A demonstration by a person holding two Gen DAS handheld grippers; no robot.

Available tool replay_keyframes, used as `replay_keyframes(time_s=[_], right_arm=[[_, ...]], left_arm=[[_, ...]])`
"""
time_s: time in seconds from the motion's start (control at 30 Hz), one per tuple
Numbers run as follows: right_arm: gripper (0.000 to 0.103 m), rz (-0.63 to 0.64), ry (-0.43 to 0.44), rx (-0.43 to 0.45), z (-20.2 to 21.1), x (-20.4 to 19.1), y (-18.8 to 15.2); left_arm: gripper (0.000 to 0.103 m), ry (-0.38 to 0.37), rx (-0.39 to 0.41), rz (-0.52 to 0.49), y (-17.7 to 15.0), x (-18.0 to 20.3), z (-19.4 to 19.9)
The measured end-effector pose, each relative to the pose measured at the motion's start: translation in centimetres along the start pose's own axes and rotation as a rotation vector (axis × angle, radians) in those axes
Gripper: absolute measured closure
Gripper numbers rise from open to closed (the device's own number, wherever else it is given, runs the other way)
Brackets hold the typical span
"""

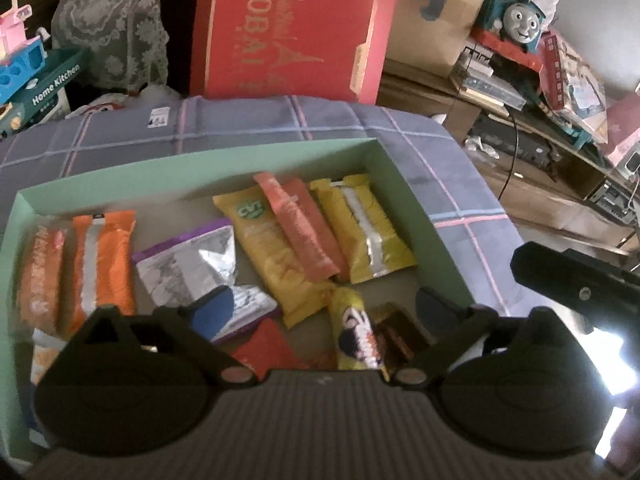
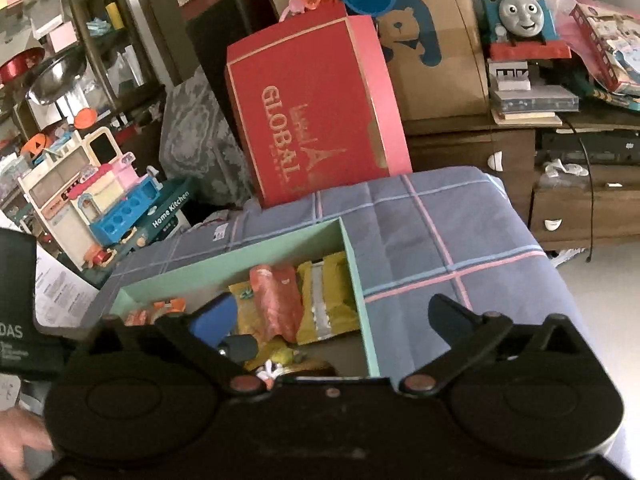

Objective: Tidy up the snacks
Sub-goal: 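Lower both snacks into the mint-green box and open both tools to release, then move both open tools back over the loose snacks on the cloth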

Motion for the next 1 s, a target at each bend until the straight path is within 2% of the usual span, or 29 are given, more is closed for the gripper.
replay_keyframes(time_s=[0.4,0.67,1.0], right_arm=[[0.0,0.042,0.001,-0.013,3.0,-3.2,-2.0],[0.0,0.066,0.045,-0.024,5.5,-6.8,-5.8],[0.0,0.106,0.153,-0.223,4.9,-12.9,-15.0]], left_arm=[[0.0,0.042,0.017,-0.065,-3.4,-1.3,5.3],[0.0,0.07,-0.005,-0.025,-9.8,-5.5,9.7],[0.0,0.175,-0.05,0.058,-18.6,-13.2,12.9]])
Point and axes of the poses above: each gripper's, at about its wrist camera, not at the fingertips, and z roughly against the way its jaws point, x to its right, y to its top, the point moved 10 cm from there along -z, roughly the way its jaws point, and after that the axes turned 1 degree about z, right-handed, at the moved point
